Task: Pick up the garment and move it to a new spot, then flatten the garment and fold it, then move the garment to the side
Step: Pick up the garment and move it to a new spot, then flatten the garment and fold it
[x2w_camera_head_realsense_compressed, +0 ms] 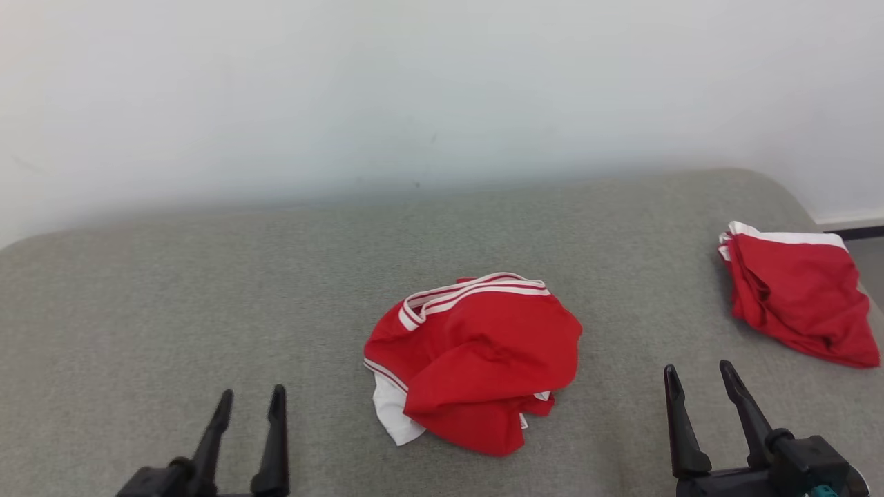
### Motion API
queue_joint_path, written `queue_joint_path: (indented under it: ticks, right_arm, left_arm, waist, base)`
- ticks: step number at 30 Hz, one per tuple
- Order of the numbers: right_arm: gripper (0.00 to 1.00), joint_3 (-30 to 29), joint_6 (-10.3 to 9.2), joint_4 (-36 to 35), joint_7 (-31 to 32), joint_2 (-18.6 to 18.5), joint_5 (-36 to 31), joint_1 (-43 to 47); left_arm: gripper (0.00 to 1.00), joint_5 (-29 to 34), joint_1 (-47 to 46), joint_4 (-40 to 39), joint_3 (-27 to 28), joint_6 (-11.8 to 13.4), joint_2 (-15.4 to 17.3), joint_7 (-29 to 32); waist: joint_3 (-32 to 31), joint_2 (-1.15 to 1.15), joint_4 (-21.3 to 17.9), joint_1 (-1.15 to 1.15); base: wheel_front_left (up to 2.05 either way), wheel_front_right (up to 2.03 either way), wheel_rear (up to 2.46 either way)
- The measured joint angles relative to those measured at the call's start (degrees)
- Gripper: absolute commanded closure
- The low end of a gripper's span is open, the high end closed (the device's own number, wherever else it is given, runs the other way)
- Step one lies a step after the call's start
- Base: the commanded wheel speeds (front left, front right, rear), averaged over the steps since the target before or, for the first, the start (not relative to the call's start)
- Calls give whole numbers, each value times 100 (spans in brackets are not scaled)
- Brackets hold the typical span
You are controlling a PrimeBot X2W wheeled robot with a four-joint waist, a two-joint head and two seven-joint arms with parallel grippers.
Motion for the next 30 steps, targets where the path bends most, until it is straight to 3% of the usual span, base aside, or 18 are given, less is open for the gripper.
queue_joint_path:
  ticks: [5,9,14,30]
  right_arm:
    - [0,-21,0,158,-126,5,8,73]
    - [0,102,0,491,-208,7,37,70]
    - [0,253,0,770,-141,10,35,65]
    - [0,287,0,870,-196,11,30,-37]
  left_arm:
    - [0,412,450,-586,666,-93,-118,-16]
    - [0,728,894,-621,1096,-203,-259,-16]
    - [0,1110,1095,-348,1102,-296,-282,-16]
    - [0,1370,1035,-275,1246,-432,-460,-16]
  waist:
    - [-80,0,244,0]
    - [-153,0,397,0]
    - [-222,0,469,0]
    - [-267,0,533,0]
  base:
    - [0,0,0]
    - [0,0,0]
    - [0,0,0]
    - [0,0,0]
